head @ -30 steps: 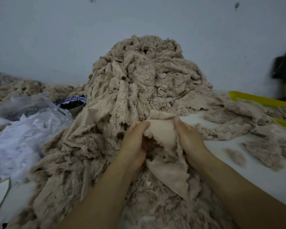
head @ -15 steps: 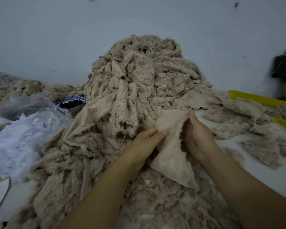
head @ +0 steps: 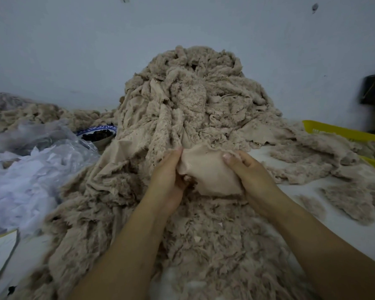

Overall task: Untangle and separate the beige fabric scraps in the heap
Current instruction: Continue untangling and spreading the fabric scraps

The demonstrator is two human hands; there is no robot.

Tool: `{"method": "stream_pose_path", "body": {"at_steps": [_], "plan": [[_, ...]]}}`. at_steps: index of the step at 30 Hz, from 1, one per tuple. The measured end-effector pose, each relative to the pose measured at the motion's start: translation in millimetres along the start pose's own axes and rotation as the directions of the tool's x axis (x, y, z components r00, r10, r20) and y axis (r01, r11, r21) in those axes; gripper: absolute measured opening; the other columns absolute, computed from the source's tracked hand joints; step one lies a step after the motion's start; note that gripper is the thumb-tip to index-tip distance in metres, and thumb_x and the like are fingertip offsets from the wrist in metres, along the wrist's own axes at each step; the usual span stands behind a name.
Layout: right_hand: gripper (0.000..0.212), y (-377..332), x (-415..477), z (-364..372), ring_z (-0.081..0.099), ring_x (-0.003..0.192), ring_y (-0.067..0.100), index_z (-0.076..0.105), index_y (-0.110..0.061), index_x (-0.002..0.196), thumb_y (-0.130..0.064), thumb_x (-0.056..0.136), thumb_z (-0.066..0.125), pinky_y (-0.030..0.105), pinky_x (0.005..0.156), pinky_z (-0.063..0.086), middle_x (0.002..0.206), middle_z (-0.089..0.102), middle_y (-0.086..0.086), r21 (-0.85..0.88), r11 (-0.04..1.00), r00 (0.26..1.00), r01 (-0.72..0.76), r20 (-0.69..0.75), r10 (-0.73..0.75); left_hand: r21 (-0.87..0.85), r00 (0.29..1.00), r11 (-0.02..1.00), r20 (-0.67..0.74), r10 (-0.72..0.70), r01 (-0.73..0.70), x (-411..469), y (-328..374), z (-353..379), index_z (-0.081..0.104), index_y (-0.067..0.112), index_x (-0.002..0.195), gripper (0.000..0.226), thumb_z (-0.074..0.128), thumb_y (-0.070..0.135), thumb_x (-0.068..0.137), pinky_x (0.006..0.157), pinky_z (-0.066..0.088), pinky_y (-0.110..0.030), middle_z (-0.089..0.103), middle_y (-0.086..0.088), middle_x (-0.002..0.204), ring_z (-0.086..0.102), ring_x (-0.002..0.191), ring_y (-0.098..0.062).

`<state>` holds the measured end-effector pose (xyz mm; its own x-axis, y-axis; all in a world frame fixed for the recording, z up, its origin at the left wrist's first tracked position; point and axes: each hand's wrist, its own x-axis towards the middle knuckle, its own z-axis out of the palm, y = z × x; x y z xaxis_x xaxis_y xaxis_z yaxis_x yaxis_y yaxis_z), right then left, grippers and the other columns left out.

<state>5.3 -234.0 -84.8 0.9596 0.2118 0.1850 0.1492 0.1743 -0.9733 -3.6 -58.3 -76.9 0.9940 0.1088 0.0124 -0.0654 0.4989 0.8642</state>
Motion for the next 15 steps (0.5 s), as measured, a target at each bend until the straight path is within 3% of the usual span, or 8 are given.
{"method": "stream_pose_path", "body": {"at_steps": [2, 3, 6, 8, 10, 11, 13, 15], "plan": [[0.025, 2.3, -1.7, 0.6, 0.066, 0.110, 0.009, 0.071, -0.037, 0.096, -0.048, 0.074, 0.072, 0.034, 0.090, 0.056, 0.128, 0.065, -0.008, -0.050, 0.999, 0.999, 0.022, 0.049, -0.020, 0.062, 0.994, 0.996, 0.081, -0.071, 0.066, -6.2, -1.9, 3.6, 0.074, 0.009, 0.089, 0.025, 0.061, 0.029, 0.097, 0.056, 0.053, -0.025, 0.071, -0.006, 0.080, 0.067, 0.066, -0.013], [0.025, 5.0, -2.7, 1.5, 0.065, 0.107, 0.002, 0.069, -0.038, 0.101, -0.044, 0.077, 0.071, 0.028, 0.086, 0.056, 0.131, 0.063, -0.013, -0.085, 0.996, 0.995, 0.039, 0.099, -0.030, 0.102, 0.989, 0.991, 0.115, -0.098, 0.087, -7.5, -3.7, 3.7, 0.076, 0.011, 0.083, 0.027, 0.061, 0.029, 0.096, 0.052, 0.052, -0.023, 0.071, -0.005, 0.075, 0.067, 0.062, -0.012], [0.035, 5.4, -7.5, 6.4, 0.067, 0.077, -0.010, 0.060, -0.040, 0.118, -0.043, 0.084, 0.068, 0.010, 0.062, 0.051, 0.113, 0.069, -0.020, -0.191, 0.982, 0.973, 0.005, 0.228, 0.040, 0.172, 0.978, 0.980, 0.161, -0.131, 0.103, -11.9, -2.9, 4.6, 0.077, 0.004, 0.098, 0.034, 0.066, 0.036, 0.090, 0.064, 0.059, -0.028, 0.076, -0.014, 0.088, 0.073, 0.076, -0.020], [0.023, 7.5, -5.9, 3.5, 0.064, 0.087, -0.010, 0.061, -0.042, 0.113, -0.044, 0.090, 0.066, 0.009, 0.069, 0.048, 0.103, 0.069, -0.026, -0.408, 0.911, 0.967, 0.056, 0.250, 0.053, 0.118, 0.987, 0.989, 0.125, -0.101, 0.086, -12.2, 1.0, 3.1, 0.075, 0.002, 0.104, 0.047, 0.074, 0.041, 0.076, 0.076, 0.061, -0.034, 0.075, -0.018, 0.097, 0.072, 0.084, -0.025], [0.006, 11.2, -5.0, -0.1, 0.059, 0.076, -0.010, 0.064, -0.048, 0.095, -0.043, 0.094, 0.063, 0.010, 0.065, 0.044, 0.085, 0.066, -0.029, -0.542, 0.835, 0.971, 0.096, 0.235, 0.041, 0.138, 0.996, 0.990, 0.090, -0.024, 0.011, -11.3, 2.5, 2.7, 0.077, 0.013, 0.089, 0.035, 0.074, 0.044, 0.073, 0.065, 0.059, -0.028, 0.074, -0.008, 0.084, 0.071, 0.074, -0.019], [0.013, 15.2, -4.1, -2.2, 0.057, 0.067, -0.008, 0.063, -0.051, 0.087, -0.041, 0.095, 0.062, 0.010, 0.059, 0.042, 0.077, 0.064, -0.027, -0.561, 0.821, 0.972, 0.108, 0.232, 0.030, 0.200, 0.998, 0.979, 0.062, 0.032, -0.044, -10.4, 0.7, 3.2, 0.077, 0.019, 0.081, 0.025, 0.072, 0.044, 0.079, 0.060, 0.056, -0.024, 0.074, -0.002, 0.079, 0.070, 0.070, -0.014], [0.014, 17.7, -3.9, -1.5, 0.059, 0.055, 0.006, 0.065, -0.049, 0.087, -0.040, 0.097, 0.060, 0.016, 0.047, 0.044, 0.078, 0.069, -0.016, -0.474, 0.878, 0.980, 0.071, 0.199, 0.027, 0.367, 0.978, 0.914, -0.048, 0.204, -0.173, -10.8, -1.9, 5.3, 0.074, 0.030, 0.069, 0.029, 0.064, 0.043, 0.093, 0.055, 0.050, -0.018, 0.070, 0.012, 0.069, 0.065, 0.064, -0.002], [0.015, 13.7, 0.9, -5.0, 0.050, 0.040, 0.013, 0.071, -0.038, 0.087, -0.041, 0.097, 0.059, 0.020, 0.034, 0.038, 0.074, 0.069, 0.001, -0.074, 0.997, 0.999, -0.012, 0.035, 0.015, 0.490, 0.879, 0.806, -0.150, 0.452, -0.331, -9.2, -3.2, 0.6, 0.068, 0.031, 0.067, 0.036, 0.055, 0.043, 0.098, 0.055, 0.045, -0.015, 0.062, 0.018, 0.062, 0.056, 0.058, 0.004]]}}
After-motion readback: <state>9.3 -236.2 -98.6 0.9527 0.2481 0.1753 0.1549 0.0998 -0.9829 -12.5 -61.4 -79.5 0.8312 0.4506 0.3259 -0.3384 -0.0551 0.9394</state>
